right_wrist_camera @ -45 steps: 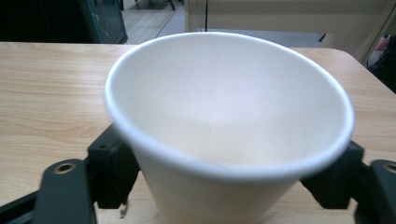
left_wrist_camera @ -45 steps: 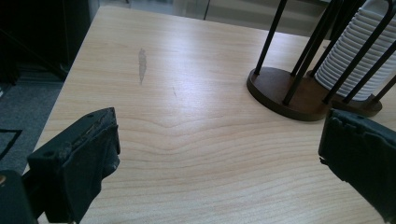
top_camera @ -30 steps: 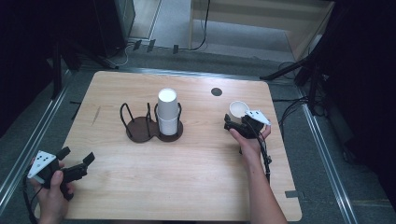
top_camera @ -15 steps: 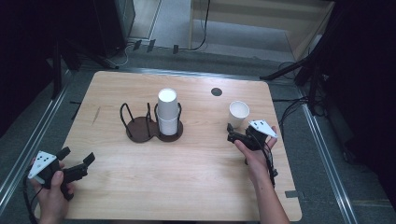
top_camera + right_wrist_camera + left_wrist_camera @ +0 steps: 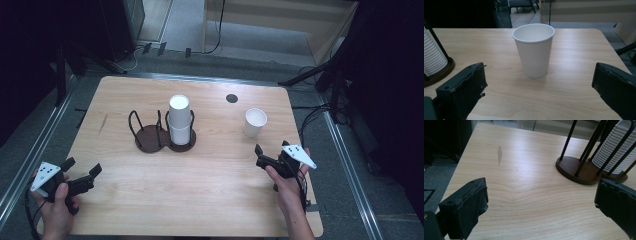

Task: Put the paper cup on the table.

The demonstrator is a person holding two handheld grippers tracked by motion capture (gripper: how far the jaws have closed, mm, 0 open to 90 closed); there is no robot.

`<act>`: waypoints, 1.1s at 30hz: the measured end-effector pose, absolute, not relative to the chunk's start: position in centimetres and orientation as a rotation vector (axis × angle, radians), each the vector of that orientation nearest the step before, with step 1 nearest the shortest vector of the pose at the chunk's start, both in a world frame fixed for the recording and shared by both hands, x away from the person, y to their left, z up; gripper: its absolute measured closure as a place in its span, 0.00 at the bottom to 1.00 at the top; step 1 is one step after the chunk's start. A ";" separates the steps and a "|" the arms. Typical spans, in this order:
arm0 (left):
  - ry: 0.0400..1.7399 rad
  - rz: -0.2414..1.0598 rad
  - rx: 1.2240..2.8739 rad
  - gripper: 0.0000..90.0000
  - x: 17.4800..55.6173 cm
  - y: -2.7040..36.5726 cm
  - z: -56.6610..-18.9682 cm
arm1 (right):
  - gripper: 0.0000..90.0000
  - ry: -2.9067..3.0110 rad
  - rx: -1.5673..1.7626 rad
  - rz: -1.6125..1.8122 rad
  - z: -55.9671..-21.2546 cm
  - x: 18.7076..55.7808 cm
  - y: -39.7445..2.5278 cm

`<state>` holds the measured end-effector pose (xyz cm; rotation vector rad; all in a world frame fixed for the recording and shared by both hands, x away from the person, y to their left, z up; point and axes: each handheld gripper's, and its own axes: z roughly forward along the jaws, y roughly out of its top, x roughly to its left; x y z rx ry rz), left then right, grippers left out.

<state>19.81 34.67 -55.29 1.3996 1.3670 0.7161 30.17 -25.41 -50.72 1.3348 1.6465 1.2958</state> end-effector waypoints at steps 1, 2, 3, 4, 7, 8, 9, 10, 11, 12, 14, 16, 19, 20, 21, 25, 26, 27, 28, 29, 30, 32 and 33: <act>1.367 0.715 1.399 0.00 19.8 34.7 -55.3 | 0.00 1.643 1.334 1.292 -51.0 29.8 -25.8; 1.367 0.715 1.398 0.00 19.8 34.7 -55.3 | 0.00 1.641 1.342 1.290 -51.1 29.6 -26.0; 1.367 0.716 1.397 0.00 19.8 34.7 -55.3 | 0.00 1.639 1.343 1.288 -51.2 29.4 -26.2; 1.367 0.717 1.399 0.00 19.8 34.7 -55.3 | 0.00 1.636 1.344 1.285 -51.4 29.2 -26.5; 1.367 0.720 1.401 0.00 19.8 34.6 -55.3 | 0.00 1.626 1.368 1.274 -52.0 28.3 -27.4; 1.367 0.720 1.401 0.00 19.8 34.6 -55.3 | 0.00 1.623 1.372 1.269 -52.1 28.0 -27.6; 1.368 0.721 1.401 0.00 19.8 34.6 -55.3 | 0.00 1.620 1.379 1.270 -52.3 27.8 -27.9; 1.368 0.721 1.400 0.00 19.8 34.6 -55.3 | 0.00 1.621 1.378 1.267 -52.5 27.6 -28.0; 1.368 0.719 1.398 0.00 19.8 34.7 -55.3 | 0.00 1.621 1.381 1.260 -52.7 27.2 -28.3; 1.368 0.718 1.397 0.00 19.8 34.7 -55.3 | 0.00 1.623 1.384 1.255 -52.8 26.9 -28.5; 1.369 0.717 1.396 0.00 19.8 34.7 -55.3 | 0.00 1.626 1.385 1.245 -53.0 26.5 -28.9; 1.369 0.716 1.395 0.00 19.8 34.7 -55.3 | 0.00 1.623 1.386 1.233 -53.2 26.0 -29.3; 1.370 0.717 1.395 0.00 19.8 34.7 -55.3 | 0.00 1.620 1.377 1.211 -53.3 25.2 -29.8; 1.370 0.717 1.396 0.00 19.8 34.7 -55.3 | 0.00 1.619 1.374 1.210 -53.3 25.0 -30.0; 1.370 0.718 1.395 0.00 19.8 34.7 -55.3 | 0.00 1.614 1.377 1.204 -53.4 24.8 -30.1; 1.370 0.720 1.393 0.00 19.8 34.7 -55.3 | 0.00 1.603 1.375 1.190 -53.5 24.0 -30.9; 1.370 0.720 1.394 0.00 19.8 34.7 -55.3 | 0.00 1.599 1.377 1.181 -53.6 23.8 -31.2; 1.370 0.720 1.394 0.00 19.7 34.7 -55.3 | 0.00 1.596 1.384 1.181 -53.6 23.6 -31.5; 1.370 0.720 1.393 0.00 19.7 34.7 -55.3 | 0.00 1.592 1.387 1.177 -53.7 23.4 -31.7; 1.370 0.720 1.391 0.00 19.7 34.7 -55.3 | 0.00 1.586 1.392 1.174 -53.7 23.2 -31.9; 1.371 0.719 1.391 0.00 19.7 34.7 -55.3 | 0.00 1.581 1.397 1.175 -53.8 23.0 -32.1; 1.371 0.719 1.393 0.00 19.7 34.7 -55.3 | 0.00 1.567 1.401 1.171 -53.8 22.5 -32.5; 1.371 0.718 1.393 0.00 19.7 34.7 -55.3 | 0.00 1.558 1.395 1.159 -53.9 22.3 -32.7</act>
